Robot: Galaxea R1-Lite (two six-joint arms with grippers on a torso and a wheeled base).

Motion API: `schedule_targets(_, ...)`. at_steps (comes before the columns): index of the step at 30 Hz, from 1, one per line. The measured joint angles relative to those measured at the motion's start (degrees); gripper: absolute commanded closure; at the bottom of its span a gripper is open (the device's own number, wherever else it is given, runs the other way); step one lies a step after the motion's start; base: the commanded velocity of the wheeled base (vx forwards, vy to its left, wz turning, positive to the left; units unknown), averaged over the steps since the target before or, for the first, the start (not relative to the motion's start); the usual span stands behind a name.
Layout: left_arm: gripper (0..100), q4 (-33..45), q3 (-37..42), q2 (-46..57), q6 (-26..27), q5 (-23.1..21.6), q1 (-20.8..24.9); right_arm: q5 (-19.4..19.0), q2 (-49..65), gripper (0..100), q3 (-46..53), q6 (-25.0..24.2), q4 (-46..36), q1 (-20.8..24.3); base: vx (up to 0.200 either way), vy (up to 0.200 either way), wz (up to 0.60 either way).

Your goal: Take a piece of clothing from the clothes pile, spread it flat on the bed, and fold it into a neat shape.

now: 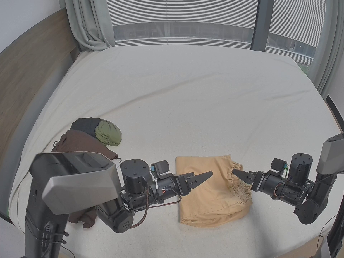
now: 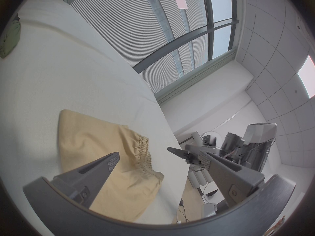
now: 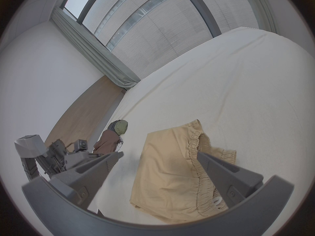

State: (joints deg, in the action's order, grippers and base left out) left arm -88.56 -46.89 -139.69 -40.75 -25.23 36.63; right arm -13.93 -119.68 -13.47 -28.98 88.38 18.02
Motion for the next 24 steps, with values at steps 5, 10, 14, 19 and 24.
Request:
schedule_targets(5, 0, -0.04, 5.22, 4.69, -0.66, -1.8, -2.24, 0.06, -0.11, 0, -0.11, 0.05, 0.0, 0.0, 0.0, 0.0, 0.0)
schedule_targets(10, 0, -0.01, 14.14, 10.53, -0.55, -7.56, -5.83, 0.11, -0.2, 0, -0.37, 0.07, 0.0, -0.05, 0.0, 0.0, 0.0)
schedule_targets(14, 0, -0.06, 21.53, 16.81, -0.41, -12.89, -10.12, 0.12, -0.37, 0, -1.13, 0.22, -0.15, 0.0, 0.0, 0.0, 0.0)
schedule_targets(19, 0, -0.06, 28.67, 24.7, -0.38, -18.01, -16.15, 0.01, -1.11, 0, -3.86, 0.51, -0.66, 0.37, 0.0, 0.0, 0.0)
schedule_targets(24, 0, -0.01, 32.15, 29.25, 1.21, -20.39, -19.96, -0.07, -2.24, 0, -8.52, 1.5, -4.66, -0.6, 0.0, 0.0, 0.0)
